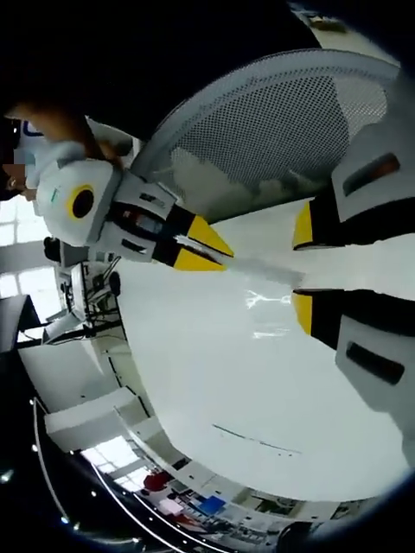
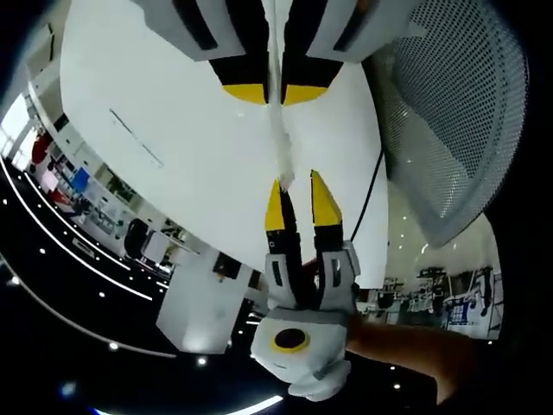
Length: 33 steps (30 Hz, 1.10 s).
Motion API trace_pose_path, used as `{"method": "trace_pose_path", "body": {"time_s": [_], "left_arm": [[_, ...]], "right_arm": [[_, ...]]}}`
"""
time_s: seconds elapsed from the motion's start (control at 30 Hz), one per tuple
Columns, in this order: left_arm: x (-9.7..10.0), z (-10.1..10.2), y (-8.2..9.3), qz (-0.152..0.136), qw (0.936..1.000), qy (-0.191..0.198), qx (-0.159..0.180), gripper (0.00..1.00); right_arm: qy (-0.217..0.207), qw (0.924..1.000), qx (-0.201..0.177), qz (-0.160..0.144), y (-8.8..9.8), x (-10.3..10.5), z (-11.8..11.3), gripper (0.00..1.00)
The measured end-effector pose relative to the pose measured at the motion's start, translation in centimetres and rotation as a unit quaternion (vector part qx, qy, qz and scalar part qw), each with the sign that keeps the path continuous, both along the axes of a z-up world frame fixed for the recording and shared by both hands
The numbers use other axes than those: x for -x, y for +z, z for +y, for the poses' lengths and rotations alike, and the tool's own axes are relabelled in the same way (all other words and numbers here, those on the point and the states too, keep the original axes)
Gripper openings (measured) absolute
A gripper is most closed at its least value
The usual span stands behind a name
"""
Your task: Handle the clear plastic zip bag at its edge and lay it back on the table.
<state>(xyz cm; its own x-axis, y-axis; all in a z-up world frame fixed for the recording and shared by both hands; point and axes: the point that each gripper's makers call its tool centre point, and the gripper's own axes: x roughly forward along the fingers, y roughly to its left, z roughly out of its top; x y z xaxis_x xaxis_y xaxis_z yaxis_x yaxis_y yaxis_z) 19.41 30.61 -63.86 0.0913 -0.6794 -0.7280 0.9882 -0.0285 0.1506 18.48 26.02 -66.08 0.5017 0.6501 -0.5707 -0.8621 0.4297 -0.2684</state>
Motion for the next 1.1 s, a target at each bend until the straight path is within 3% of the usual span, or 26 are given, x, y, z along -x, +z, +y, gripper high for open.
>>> {"method": "trace_pose_path", "body": {"time_s": [0.2,0.27,0.7,0.83,1.1], "left_arm": [[-0.5,-0.5,0.8,-0.070,0.9971,-0.031,0.001,0.18],[-0.3,-0.7,0.9,-0.079,0.9960,-0.042,0.002,0.17],[-0.7,0.0,-0.9,-0.087,0.9939,-0.056,-0.040,0.07],[-0.8,0.1,-1.1,-0.080,0.9946,-0.050,-0.044,0.00],[-0.8,0.0,-0.8,-0.052,0.9979,-0.023,-0.030,0.00]], "right_arm": [[0.000,0.9999,0.003,0.011,-0.4,0.2,0.0,0.00],[-0.001,0.9999,0.002,0.014,-0.4,0.2,0.0,0.00],[0.005,0.9998,-0.008,0.015,0.1,0.3,0.2,0.00],[0.009,0.9998,-0.009,0.014,0.2,0.4,0.3,0.00],[0.009,0.9999,-0.004,0.008,0.1,0.3,0.2,0.02]]}}
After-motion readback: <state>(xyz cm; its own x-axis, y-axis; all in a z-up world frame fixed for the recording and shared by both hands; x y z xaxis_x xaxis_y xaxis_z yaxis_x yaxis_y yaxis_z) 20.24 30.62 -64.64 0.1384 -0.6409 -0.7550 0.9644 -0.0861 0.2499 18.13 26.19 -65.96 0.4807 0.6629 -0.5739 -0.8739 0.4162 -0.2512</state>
